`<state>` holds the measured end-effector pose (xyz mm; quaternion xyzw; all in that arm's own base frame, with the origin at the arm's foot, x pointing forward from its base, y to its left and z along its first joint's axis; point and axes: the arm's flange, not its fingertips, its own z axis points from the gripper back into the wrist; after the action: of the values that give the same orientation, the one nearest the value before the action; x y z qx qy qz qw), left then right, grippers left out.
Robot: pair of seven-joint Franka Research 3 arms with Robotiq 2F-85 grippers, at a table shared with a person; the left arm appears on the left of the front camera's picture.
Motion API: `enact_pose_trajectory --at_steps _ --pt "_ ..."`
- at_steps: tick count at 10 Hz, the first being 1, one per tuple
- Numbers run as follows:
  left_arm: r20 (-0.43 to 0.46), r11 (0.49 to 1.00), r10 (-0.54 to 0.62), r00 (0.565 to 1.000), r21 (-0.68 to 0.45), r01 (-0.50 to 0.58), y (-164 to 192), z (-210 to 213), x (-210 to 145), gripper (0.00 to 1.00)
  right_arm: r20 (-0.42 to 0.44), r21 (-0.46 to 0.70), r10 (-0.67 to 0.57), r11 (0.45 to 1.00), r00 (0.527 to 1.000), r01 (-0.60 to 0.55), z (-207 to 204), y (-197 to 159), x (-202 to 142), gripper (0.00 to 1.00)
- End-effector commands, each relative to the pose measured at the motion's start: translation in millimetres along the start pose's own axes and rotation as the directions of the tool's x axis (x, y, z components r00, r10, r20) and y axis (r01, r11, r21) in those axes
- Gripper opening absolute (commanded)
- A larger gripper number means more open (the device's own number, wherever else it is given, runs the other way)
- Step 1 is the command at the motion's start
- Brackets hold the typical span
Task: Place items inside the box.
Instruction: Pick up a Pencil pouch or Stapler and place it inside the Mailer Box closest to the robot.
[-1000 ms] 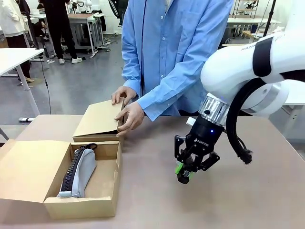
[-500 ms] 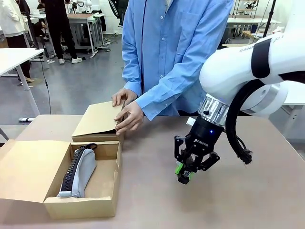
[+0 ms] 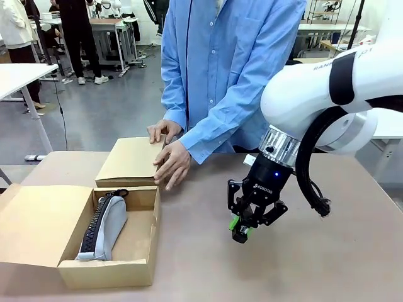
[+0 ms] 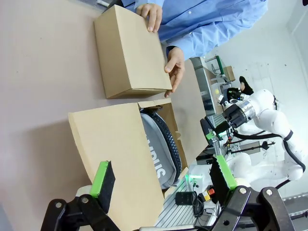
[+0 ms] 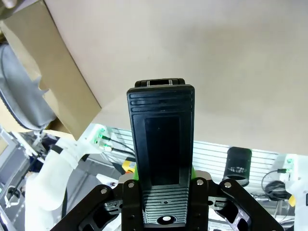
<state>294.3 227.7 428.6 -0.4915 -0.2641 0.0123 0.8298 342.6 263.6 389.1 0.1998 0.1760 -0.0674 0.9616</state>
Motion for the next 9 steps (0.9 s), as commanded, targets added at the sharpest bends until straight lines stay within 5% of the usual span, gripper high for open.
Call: enact_pose_trajectory --at_steps 1,9 --pt "0.024 1.000 -0.017 1.000 -0.024 0.018 -1.3 -0.3 0.1 1.00 0.021 0.049 0.031 0.998 0.999 -0.032 -0.6 3.3 2.2 0.33" --pt "0.024 1.000 -0.017 1.000 -0.024 0.018 -1.3 -0.3 0.1 1.00 0.085 0.121 0.062 0.990 0.994 -0.073 5.6 0.1 -4.1 0.33"
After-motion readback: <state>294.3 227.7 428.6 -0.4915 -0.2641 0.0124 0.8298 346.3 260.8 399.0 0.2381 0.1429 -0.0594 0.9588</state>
